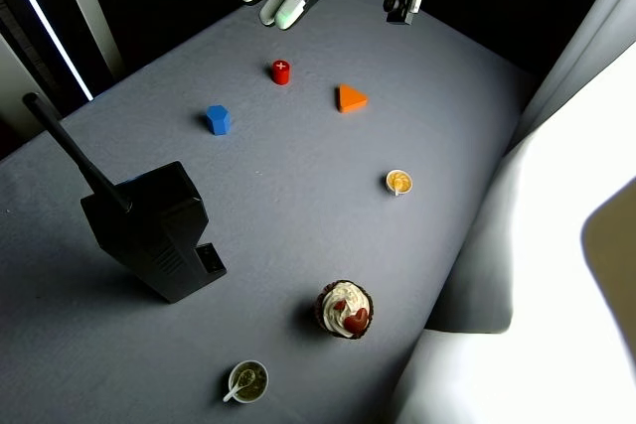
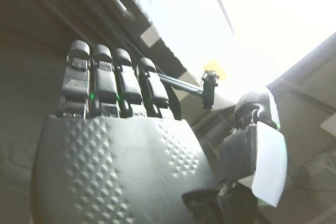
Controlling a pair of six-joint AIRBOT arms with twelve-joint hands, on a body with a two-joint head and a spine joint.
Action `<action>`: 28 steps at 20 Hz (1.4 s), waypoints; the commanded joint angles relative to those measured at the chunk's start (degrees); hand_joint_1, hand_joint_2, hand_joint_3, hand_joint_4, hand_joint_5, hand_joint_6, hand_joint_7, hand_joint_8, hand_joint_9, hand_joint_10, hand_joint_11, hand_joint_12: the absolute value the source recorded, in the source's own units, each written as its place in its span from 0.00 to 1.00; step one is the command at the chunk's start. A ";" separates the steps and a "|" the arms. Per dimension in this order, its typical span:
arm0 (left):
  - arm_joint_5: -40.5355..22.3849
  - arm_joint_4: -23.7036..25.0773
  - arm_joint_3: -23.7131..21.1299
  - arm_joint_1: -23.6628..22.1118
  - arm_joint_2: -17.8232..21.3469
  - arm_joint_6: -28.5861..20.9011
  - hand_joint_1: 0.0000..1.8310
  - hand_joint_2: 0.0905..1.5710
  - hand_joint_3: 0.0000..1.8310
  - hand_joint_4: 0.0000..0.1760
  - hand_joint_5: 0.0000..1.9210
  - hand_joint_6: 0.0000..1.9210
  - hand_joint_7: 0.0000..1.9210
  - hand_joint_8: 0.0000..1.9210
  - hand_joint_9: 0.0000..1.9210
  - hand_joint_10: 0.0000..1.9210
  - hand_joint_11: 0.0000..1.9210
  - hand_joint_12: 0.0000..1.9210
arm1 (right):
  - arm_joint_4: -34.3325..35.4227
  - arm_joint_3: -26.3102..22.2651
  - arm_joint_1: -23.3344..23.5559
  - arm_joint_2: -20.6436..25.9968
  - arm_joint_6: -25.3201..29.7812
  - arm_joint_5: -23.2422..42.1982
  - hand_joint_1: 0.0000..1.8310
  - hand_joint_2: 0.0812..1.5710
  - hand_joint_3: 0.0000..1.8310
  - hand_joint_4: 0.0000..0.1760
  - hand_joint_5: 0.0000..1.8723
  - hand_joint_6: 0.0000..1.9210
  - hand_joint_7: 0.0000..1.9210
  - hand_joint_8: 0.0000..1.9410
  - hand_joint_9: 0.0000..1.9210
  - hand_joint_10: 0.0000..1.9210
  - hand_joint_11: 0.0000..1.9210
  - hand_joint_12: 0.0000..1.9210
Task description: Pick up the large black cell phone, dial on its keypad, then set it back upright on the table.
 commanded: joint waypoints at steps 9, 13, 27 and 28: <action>-3.57 -5.31 0.17 -1.43 0.30 -0.05 0.00 0.77 0.00 0.07 0.06 0.00 0.06 0.00 0.05 0.00 0.00 0.14 | 2.41 2.26 3.46 -0.63 2.47 7.08 0.02 0.55 0.00 0.00 0.06 0.00 0.06 0.00 0.06 0.00 0.00 0.25; -3.19 -5.26 0.08 -1.61 0.28 0.00 0.00 0.77 0.00 0.07 0.06 0.00 0.05 0.00 0.04 0.00 0.00 0.10 | 1.54 5.16 7.17 -3.51 2.83 7.07 0.04 0.53 0.00 0.00 0.06 0.00 0.05 0.00 0.06 0.00 0.00 0.23; -3.75 -5.03 0.14 -1.95 0.34 -0.12 0.00 0.76 0.00 0.10 0.06 0.00 0.05 0.00 0.04 0.00 0.00 0.06 | -9.69 12.52 14.68 -13.13 12.91 6.56 0.10 0.50 0.00 0.00 0.03 0.00 0.03 0.00 0.04 0.00 0.00 0.22; -3.74 -5.02 0.18 -1.95 0.34 -0.12 0.00 0.76 0.00 0.09 0.05 0.00 0.05 0.00 0.03 0.00 0.00 0.06 | -9.68 13.01 15.43 -13.54 12.90 5.87 0.10 0.50 0.00 0.00 0.03 0.00 0.03 0.00 0.03 0.00 0.00 0.19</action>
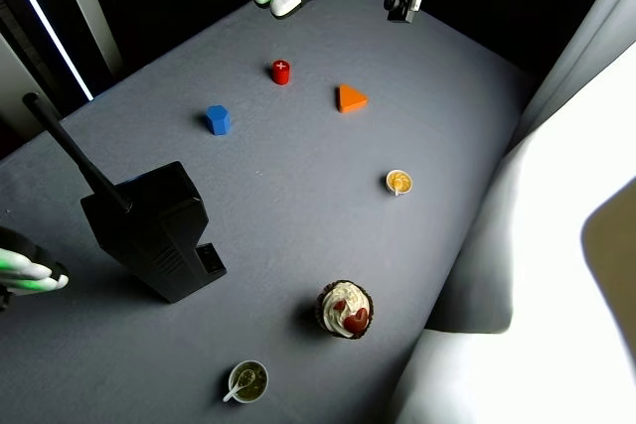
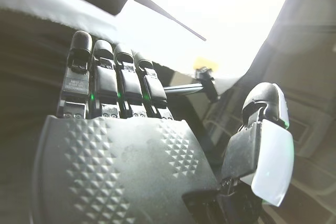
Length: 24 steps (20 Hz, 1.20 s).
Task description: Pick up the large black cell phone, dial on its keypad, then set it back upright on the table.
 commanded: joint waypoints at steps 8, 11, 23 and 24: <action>-2.78 -6.03 0.14 -1.17 0.38 -0.19 0.00 0.76 0.00 0.12 0.05 0.00 0.05 0.00 0.03 0.00 0.00 0.07 | 1.33 3.01 5.29 -1.76 0.25 2.13 0.19 0.46 0.00 0.00 0.00 0.00 0.00 0.00 0.00 0.00 0.00 0.12; -2.71 -6.03 0.16 -1.18 0.38 -0.19 0.00 0.76 0.00 0.13 0.06 0.00 0.05 0.00 0.03 0.00 0.00 0.07 | 1.39 3.39 7.54 -2.17 -0.06 0.90 0.20 0.46 0.00 0.00 0.00 0.00 0.00 0.00 0.00 0.00 0.00 0.13; -2.65 -5.87 -0.18 -1.36 0.34 -0.18 0.00 0.76 0.00 0.13 0.05 0.00 0.05 0.00 0.03 0.00 0.00 0.07 | 1.64 9.60 12.65 -7.46 -4.71 -3.77 0.30 0.51 0.00 0.00 0.00 0.00 0.00 0.00 0.00 0.00 0.00 0.08; -2.64 -5.87 -0.18 -1.36 0.34 -0.18 0.00 0.76 0.00 0.10 0.06 0.00 0.05 0.00 0.04 0.00 0.00 0.08 | 1.63 10.28 13.18 -8.08 -5.22 -4.32 0.31 0.52 0.00 0.00 0.00 0.00 0.00 0.00 0.00 0.00 0.00 0.05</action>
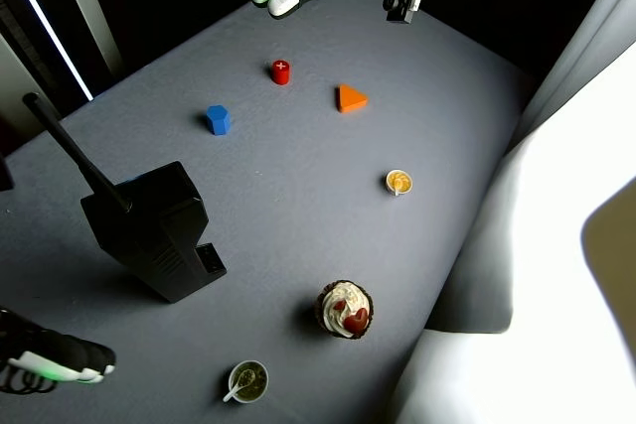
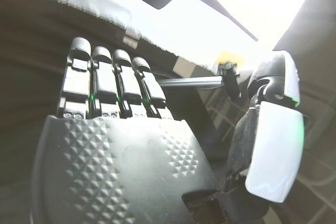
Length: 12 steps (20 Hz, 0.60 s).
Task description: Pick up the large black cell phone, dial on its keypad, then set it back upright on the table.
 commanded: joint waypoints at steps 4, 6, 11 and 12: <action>-2.72 -6.23 -0.17 -1.41 0.34 -0.13 0.00 0.76 0.00 0.13 0.04 0.00 0.03 0.00 0.02 0.00 0.00 0.05 | -1.16 1.86 1.74 -1.30 -0.76 5.52 0.32 0.53 0.00 0.00 0.00 0.00 0.00 0.00 0.00 0.00 0.00 0.01; -2.72 -6.23 -0.17 -1.41 0.34 -0.13 0.00 0.75 0.00 0.13 0.04 0.00 0.03 0.00 0.03 0.00 0.00 0.07 | -1.87 2.14 2.49 -1.83 -1.32 4.85 0.34 0.53 0.00 0.00 0.00 0.00 0.00 0.00 0.00 0.00 0.00 0.01; -2.76 -6.14 -0.17 -1.41 0.32 -0.11 0.00 0.75 0.00 0.10 0.04 0.00 0.04 0.00 0.03 0.00 0.00 0.07 | -2.67 2.43 5.77 -2.63 -2.89 2.53 0.39 0.54 0.00 0.00 0.00 0.00 0.00 0.00 0.00 0.00 0.00 0.00; -2.73 -6.12 -0.17 -1.41 0.32 -0.11 0.00 0.75 0.00 0.12 0.04 0.00 0.04 0.00 0.03 0.00 0.00 0.07 | -3.12 2.51 6.10 -2.70 -2.89 2.27 0.38 0.55 0.00 0.00 0.00 0.00 0.00 0.00 0.00 0.00 0.00 0.00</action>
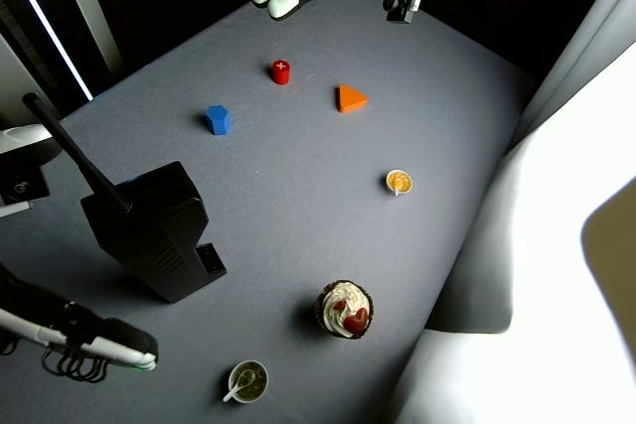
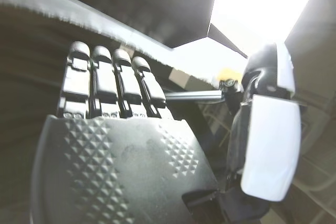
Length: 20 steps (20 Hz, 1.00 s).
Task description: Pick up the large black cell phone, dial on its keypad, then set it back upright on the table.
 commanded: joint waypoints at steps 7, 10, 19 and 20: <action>-2.68 -6.25 -0.24 -1.45 0.31 -0.14 0.00 0.75 0.00 0.12 0.04 0.00 0.03 0.00 0.02 0.00 0.00 0.06 | -2.55 0.52 3.07 0.06 -0.43 5.15 0.41 0.57 0.01 0.00 0.00 0.00 0.00 0.00 0.00 0.00 0.00 0.00; -2.68 -6.24 -0.33 -1.45 0.30 -0.13 0.03 0.74 0.00 0.10 0.04 0.00 0.04 0.00 0.03 0.00 0.00 0.08 | -3.18 0.67 3.83 0.07 -0.59 4.75 0.46 0.56 0.00 0.00 0.00 0.00 0.00 0.00 0.00 0.00 0.00 0.00; -2.65 -6.12 -0.43 -1.50 0.29 -0.09 0.06 0.70 0.00 0.10 0.04 0.00 0.03 0.00 0.04 0.00 0.00 0.12 | -4.85 1.49 4.37 -0.56 -0.81 3.65 0.50 0.58 0.00 0.00 0.00 0.00 0.00 0.00 0.00 0.00 0.00 0.00; -2.64 -6.12 -0.43 -1.50 0.28 -0.09 0.06 0.70 0.00 0.10 0.04 0.00 0.03 0.00 0.04 0.00 0.00 0.12 | -4.85 1.55 4.43 -0.65 -0.90 3.49 0.50 0.58 0.00 0.00 0.00 0.00 0.00 0.00 0.00 0.00 0.00 0.00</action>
